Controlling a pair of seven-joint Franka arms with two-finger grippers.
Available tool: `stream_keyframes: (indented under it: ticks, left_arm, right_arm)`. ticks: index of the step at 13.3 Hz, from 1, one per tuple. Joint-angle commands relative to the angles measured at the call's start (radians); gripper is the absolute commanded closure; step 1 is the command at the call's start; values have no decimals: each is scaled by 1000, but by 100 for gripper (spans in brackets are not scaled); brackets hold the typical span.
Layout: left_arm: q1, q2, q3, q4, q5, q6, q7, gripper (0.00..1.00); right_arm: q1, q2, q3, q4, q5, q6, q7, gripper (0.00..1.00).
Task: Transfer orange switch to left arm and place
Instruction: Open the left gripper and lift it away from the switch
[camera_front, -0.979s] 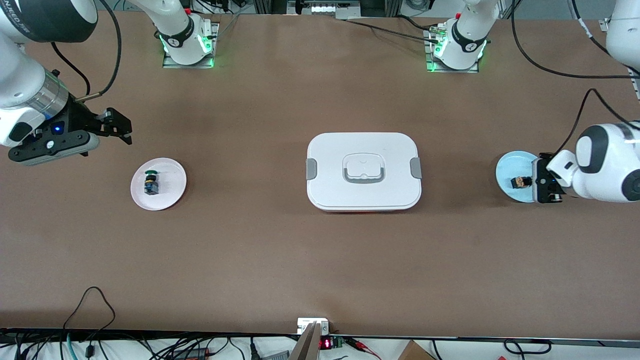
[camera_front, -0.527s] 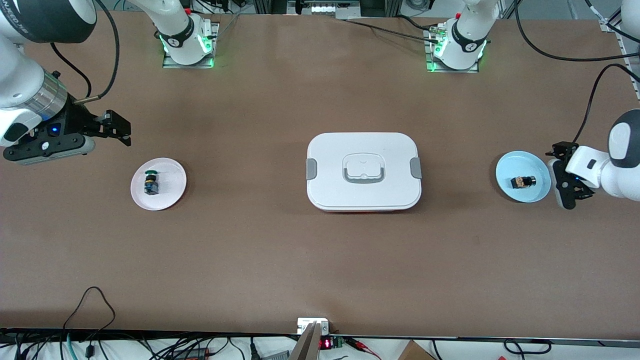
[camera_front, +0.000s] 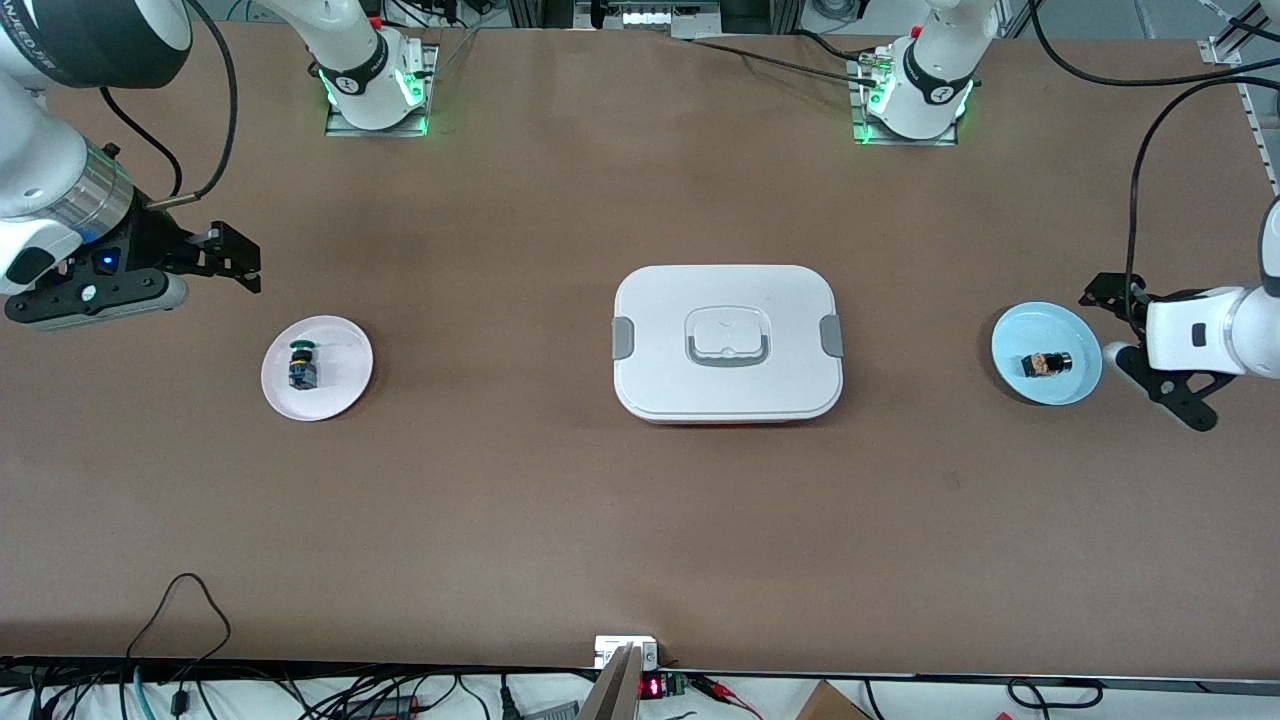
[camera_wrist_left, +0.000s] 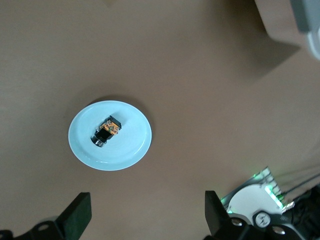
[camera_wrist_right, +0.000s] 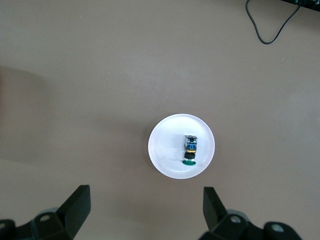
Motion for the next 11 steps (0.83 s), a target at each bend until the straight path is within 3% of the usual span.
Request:
stream_keyframes:
  ticks: [1, 2, 4, 7, 9, 11]
  left_arm:
    - [-16, -35, -7, 26, -3, -12, -131, 0]
    - [-85, -71, 32, 17, -2, 4, -175, 0]
    - [-264, -171, 258, -50, -111, 57, -323, 0]
    - [-436, -369, 521, -283, -296, 305, -534, 0]
    - [-487, -456, 577, -408, -293, 425, -537, 0]
    - [-530, -489, 611, -450, -291, 424, -533, 0]
  right_arm:
    - [-1, 8, -3, 21, 2, -17, 14, 0]
    - [-1, 8, -3, 19, 2, -18, 14, 0]
    - [-7, 8, -3, 18, 4, -18, 12, 0]
    - [-7, 8, -3, 15, 4, -22, 11, 0]
    - [-13, 4, -5, 0, 5, -61, 2, 0]
    - [-15, -2, -5, -14, 7, -60, 0, 0]
